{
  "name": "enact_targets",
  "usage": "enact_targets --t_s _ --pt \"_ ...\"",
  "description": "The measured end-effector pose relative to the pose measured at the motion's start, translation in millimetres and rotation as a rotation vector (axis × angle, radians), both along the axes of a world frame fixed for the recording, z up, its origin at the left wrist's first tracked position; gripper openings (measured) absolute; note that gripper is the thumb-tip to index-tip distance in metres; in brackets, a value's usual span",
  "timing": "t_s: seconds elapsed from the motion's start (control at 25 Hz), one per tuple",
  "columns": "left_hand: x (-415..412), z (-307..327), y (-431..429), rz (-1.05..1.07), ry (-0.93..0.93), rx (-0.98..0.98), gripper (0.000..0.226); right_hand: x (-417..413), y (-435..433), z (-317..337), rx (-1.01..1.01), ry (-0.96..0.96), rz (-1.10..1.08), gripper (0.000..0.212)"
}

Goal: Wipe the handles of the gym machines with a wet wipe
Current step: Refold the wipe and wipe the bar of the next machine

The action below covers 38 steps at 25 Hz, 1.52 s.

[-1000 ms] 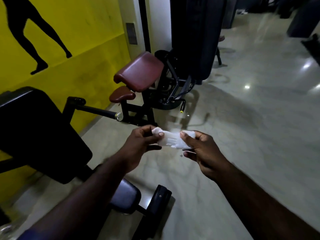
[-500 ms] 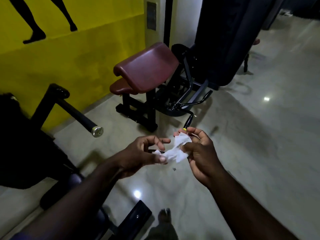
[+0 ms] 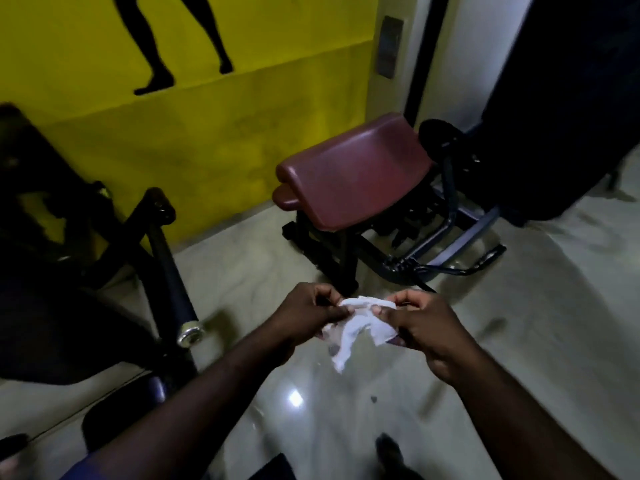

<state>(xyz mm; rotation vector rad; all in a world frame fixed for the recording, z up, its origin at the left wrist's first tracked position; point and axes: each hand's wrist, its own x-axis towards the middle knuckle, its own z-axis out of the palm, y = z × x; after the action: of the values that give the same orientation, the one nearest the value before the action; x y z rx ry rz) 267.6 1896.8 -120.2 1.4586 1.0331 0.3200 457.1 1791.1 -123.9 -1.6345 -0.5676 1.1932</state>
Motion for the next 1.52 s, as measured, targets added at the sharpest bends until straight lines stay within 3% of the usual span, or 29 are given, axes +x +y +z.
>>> enact_targets --t_s 0.04,0.12,0.2,0.28,0.36,0.44,0.56,0.64,0.72,0.8,0.96,1.08,1.2,1.28,1.4,1.52 --pt "0 -2 10 0.083 0.037 0.003 0.016 4 19 -3 0.056 -0.065 0.007 0.018" --pt "5 4 26 0.265 0.072 -0.03 0.01 4 61 -5 0.285 -0.381 0.049 0.028" --pt "10 19 38 0.513 0.001 -0.135 0.004 -6 95 -1 0.594 -0.666 0.259 0.033" --pt "9 36 45 0.722 -0.163 -0.266 0.005 -11 113 2 0.796 -0.741 0.596 0.045" --pt "0 46 44 0.869 -0.358 -0.38 0.014 -8 126 4 0.839 -0.694 0.847 0.062" --pt "-13 47 34 0.986 -0.486 -0.377 0.016 -11 143 6 0.849 -0.484 0.952 0.071" --pt "-33 42 14 1.112 -0.438 -0.202 0.009 -44 166 9 0.73 -0.137 0.862 0.053" --pt "-51 38 3 1.182 -0.414 -0.14 0.015 -68 185 9 0.6 -0.147 0.94 0.039" --pt "-71 35 -6 1.195 -0.438 -0.08 0.015 -89 203 9 0.464 -0.113 1.239 0.03" --pt "-91 29 -14 1.229 -0.391 -0.006 0.019 -112 215 11 0.43 -0.081 1.393 0.021" --pt "-122 4 -24 1.421 -0.255 0.054 0.024 -152 233 3 0.488 -0.23 1.43 0.024" --pt "-135 -35 -31 1.672 -0.202 0.0 0.02 -177 258 -7 0.509 -0.352 1.255 0.022" --pt "-125 -68 -38 1.909 -0.179 -0.061 0.015 -213 269 -12 0.778 -0.485 1.184 0.024" --pt "-117 -81 -35 2.024 -0.223 -0.084 0.009 -233 261 -24 1.009 -0.458 1.521 0.023" --pt "-112 -91 -28 2.179 -0.268 -0.126 0.006 -249 271 -60 1.585 -0.621 2.229 0.02" --pt "-109 -92 -20 2.368 -0.288 -0.121 0.007 -268 283 -70 1.925 -0.877 2.383 0.007"
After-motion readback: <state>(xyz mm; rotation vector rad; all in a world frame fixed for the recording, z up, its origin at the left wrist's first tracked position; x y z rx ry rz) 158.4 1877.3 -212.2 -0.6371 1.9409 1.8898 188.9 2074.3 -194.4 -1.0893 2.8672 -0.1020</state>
